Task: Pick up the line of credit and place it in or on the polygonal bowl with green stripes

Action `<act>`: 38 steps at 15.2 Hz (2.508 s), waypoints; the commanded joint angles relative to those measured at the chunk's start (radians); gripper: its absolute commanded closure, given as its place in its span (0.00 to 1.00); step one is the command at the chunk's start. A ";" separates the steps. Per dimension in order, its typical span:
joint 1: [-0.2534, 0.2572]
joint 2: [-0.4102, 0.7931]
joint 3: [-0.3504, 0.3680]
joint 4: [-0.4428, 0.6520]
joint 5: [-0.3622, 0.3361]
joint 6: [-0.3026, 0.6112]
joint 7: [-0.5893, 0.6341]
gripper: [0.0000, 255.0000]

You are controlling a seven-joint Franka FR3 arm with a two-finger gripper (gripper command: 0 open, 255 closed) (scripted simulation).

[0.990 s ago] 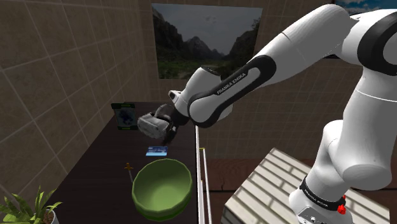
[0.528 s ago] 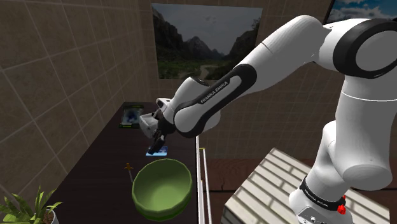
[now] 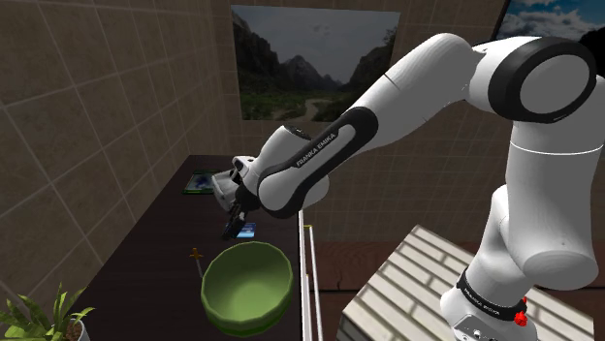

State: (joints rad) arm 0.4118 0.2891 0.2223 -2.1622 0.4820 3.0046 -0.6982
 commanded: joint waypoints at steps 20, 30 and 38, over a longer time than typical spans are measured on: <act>-0.037 -0.110 0.016 -0.118 0.043 -0.001 -0.032 0.00; -0.068 -0.180 0.035 -0.235 0.149 0.040 -0.126 0.00; -0.069 -0.136 0.043 -0.212 0.161 0.064 -0.141 0.00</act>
State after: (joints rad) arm 0.3430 0.1532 0.2656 -2.3747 0.6425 3.0683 -0.8390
